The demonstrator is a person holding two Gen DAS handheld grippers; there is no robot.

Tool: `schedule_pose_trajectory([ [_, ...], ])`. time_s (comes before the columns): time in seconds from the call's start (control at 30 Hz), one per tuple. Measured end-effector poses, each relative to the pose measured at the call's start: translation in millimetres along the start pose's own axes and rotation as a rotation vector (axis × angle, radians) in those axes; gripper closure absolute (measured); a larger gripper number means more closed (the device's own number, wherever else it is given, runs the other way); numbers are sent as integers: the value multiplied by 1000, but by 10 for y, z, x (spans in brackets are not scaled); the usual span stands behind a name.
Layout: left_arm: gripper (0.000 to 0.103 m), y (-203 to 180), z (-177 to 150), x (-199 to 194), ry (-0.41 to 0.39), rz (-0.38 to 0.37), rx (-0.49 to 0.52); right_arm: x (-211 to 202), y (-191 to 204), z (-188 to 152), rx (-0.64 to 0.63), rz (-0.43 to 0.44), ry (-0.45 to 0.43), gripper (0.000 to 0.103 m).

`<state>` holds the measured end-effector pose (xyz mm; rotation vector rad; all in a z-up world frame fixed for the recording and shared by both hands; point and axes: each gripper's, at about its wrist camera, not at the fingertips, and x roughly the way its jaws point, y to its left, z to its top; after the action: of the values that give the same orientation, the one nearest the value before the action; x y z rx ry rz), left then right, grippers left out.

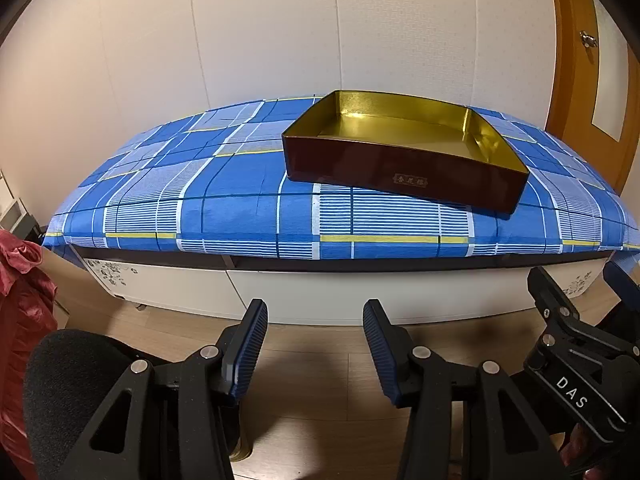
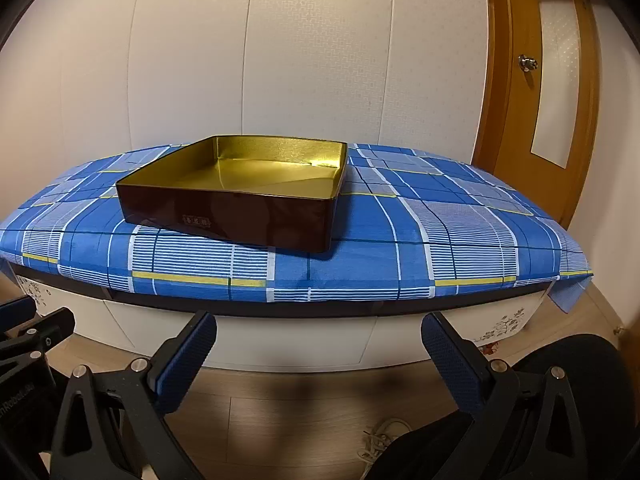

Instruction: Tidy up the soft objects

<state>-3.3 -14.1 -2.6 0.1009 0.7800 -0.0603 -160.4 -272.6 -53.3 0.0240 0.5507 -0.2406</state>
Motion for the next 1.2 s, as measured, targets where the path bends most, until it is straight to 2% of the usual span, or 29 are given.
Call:
schedule_pose_trajectory([
  [0.93,53,-69,-15,-4,0,-19,28,12,35,-4,-5,20,9,0],
  [1.2,53,-12,-19,31,21,-86,-5,65,100,-27,-36,90,37,0],
])
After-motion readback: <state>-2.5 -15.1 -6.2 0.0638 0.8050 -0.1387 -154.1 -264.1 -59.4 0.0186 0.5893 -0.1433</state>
